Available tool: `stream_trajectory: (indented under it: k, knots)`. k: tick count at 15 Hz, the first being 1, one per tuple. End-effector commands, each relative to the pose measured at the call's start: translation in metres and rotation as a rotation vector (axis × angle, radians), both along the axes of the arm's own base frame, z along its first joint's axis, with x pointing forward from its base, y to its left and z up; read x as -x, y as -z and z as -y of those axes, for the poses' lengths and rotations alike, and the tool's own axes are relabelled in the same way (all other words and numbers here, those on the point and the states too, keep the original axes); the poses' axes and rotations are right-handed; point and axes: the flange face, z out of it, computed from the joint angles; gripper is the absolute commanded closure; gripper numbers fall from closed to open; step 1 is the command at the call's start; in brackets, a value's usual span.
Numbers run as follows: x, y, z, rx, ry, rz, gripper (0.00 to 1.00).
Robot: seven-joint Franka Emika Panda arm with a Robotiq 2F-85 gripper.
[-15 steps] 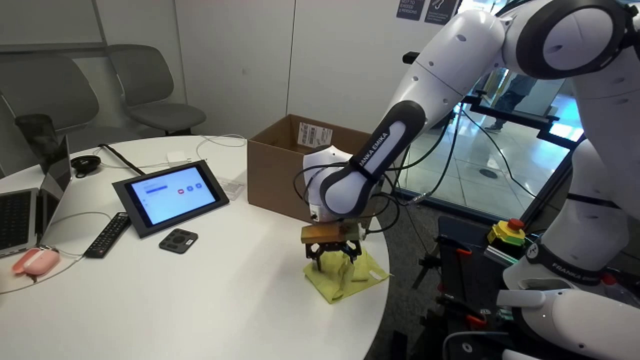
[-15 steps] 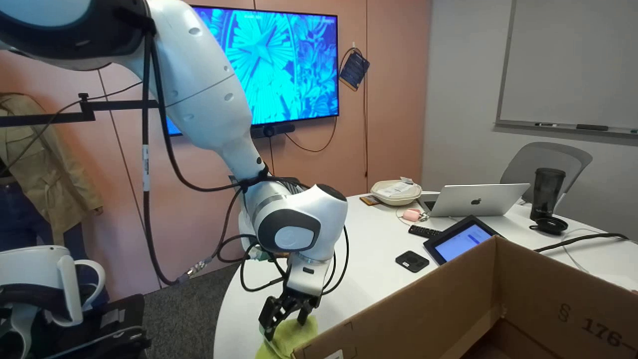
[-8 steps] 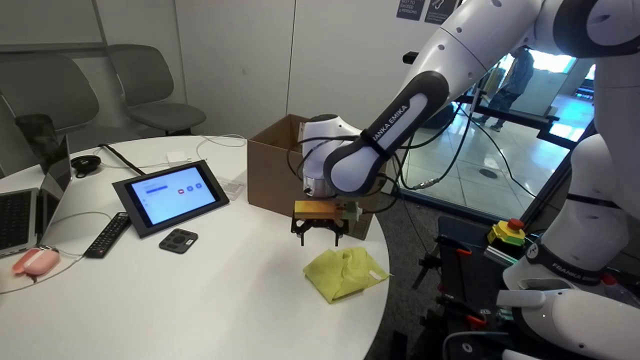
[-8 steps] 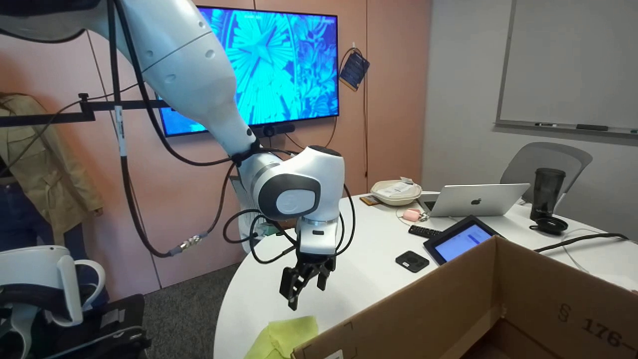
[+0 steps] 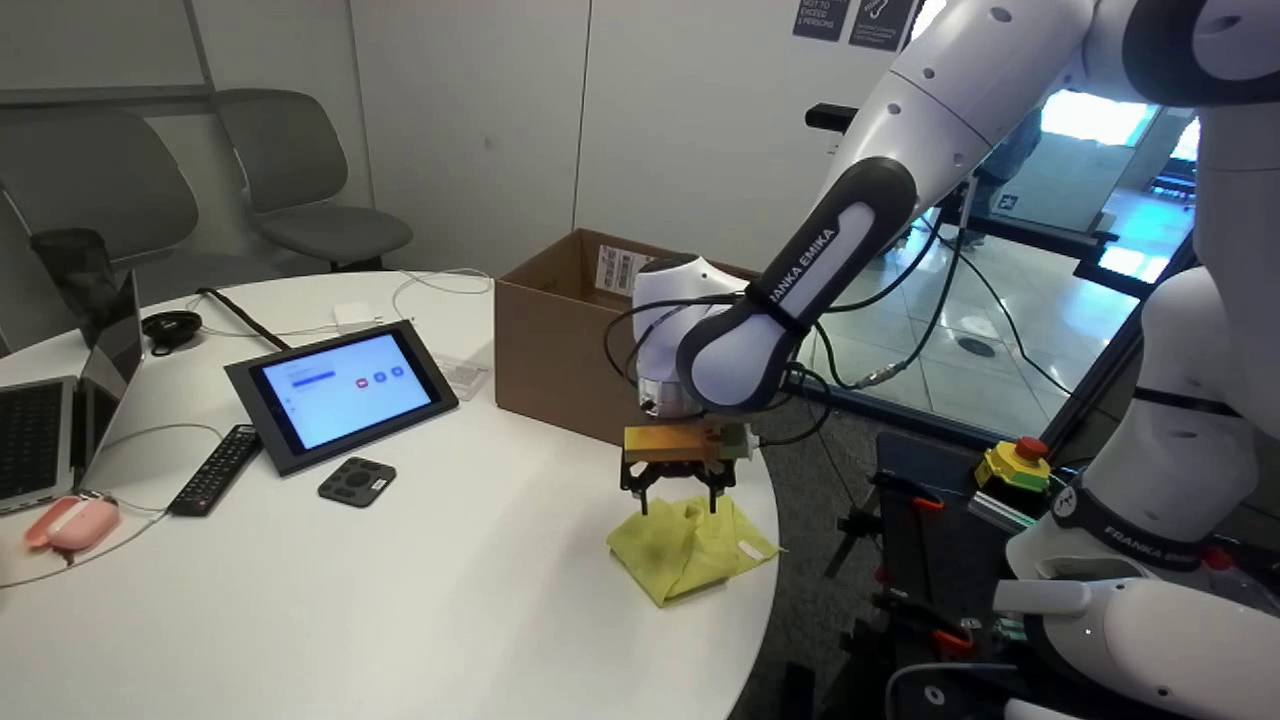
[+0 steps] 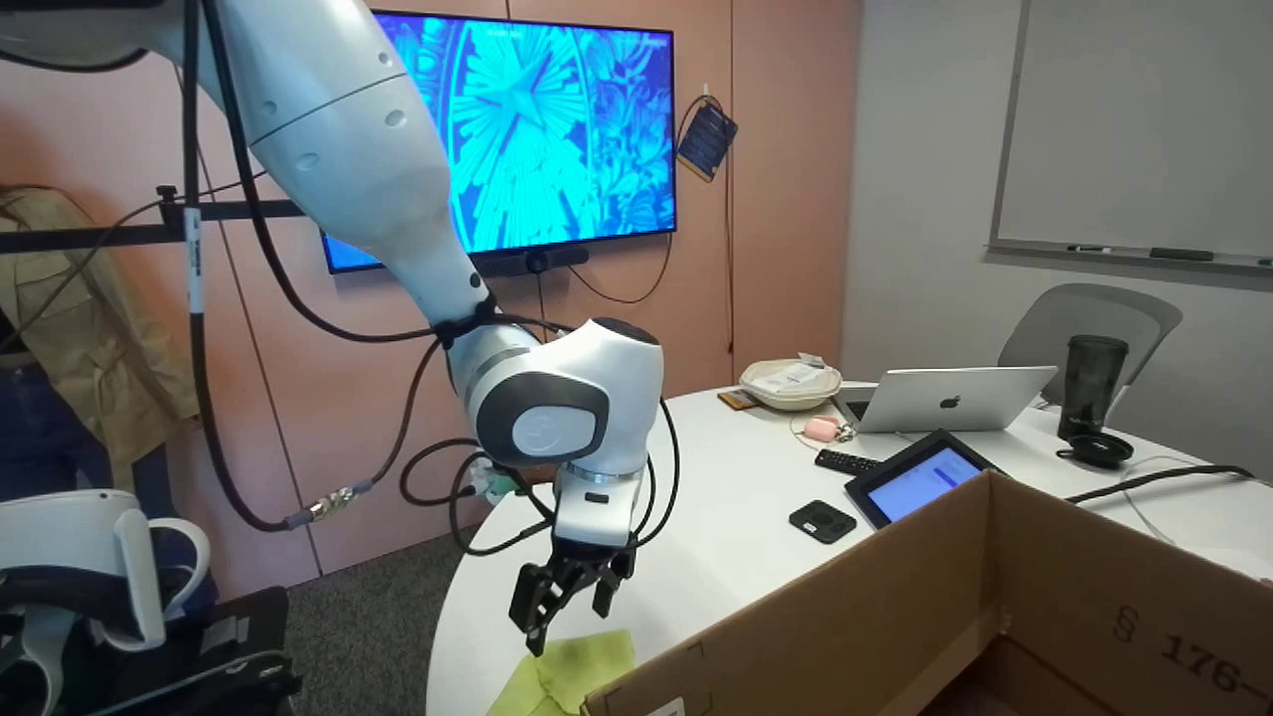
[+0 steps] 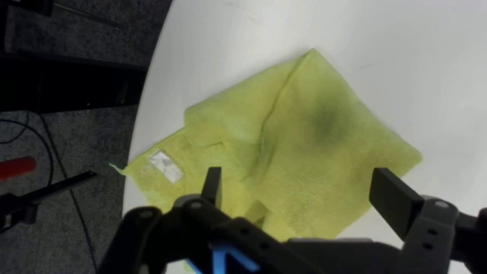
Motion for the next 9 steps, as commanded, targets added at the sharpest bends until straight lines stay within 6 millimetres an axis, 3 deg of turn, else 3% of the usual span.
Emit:
stream_trajectory:
  k: [1,9]
  knots:
    - [0.025,0.009,0.009,-0.011,0.080,-0.027,0.00]
    - [0.064,0.051,0.035,-0.016,0.324,-0.122,0.00]
